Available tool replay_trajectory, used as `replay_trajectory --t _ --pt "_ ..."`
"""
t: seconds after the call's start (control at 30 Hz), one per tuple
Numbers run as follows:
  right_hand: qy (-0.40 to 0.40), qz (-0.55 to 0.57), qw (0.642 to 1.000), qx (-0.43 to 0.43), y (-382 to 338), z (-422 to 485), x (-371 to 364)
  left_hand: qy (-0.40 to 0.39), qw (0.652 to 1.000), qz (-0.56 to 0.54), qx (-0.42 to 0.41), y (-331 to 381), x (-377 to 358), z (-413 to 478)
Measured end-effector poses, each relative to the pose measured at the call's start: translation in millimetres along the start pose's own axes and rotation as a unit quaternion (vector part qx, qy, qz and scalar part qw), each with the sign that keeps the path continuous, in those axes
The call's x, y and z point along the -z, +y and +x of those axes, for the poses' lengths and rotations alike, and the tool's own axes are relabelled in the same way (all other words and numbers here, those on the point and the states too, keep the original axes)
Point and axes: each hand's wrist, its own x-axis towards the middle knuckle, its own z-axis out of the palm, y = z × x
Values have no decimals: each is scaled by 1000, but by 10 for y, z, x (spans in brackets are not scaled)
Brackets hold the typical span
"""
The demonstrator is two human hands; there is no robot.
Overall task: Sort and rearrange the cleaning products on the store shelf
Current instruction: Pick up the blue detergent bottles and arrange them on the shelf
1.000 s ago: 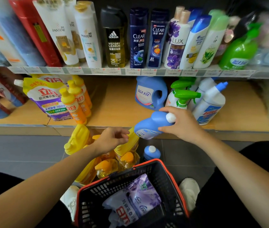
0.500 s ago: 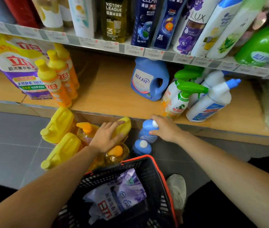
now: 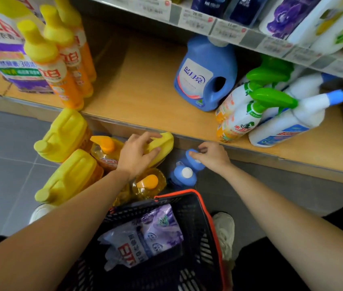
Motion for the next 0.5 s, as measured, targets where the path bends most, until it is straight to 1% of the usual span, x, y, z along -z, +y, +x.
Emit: replay_trajectory --t 0.07,0.13,0.27,0.3,0.37,0.43,0.5 --pt "49 73 996 30 -143 54 158 10 999 -17 25 0 -19 50" --pt "110 138 983 51 -307 144 332 15 999 -21 31 -16 -37 86" --pt "227 253 937 74 -595 425 658 33 999 -10 30 -49 -64 104" --pt "238 286 925 78 -641 500 723 35 999 -8 28 -53 -69 103" --pt "226 353 905 73 -715 639 809 36 999 -6 22 -58 -71 105" --pt "216 371 901 57 -758 728 820 37 999 -4 18 -66 -72 107" --pt "229 366 901 50 -770 742 788 39 999 -6 15 -70 -77 105"
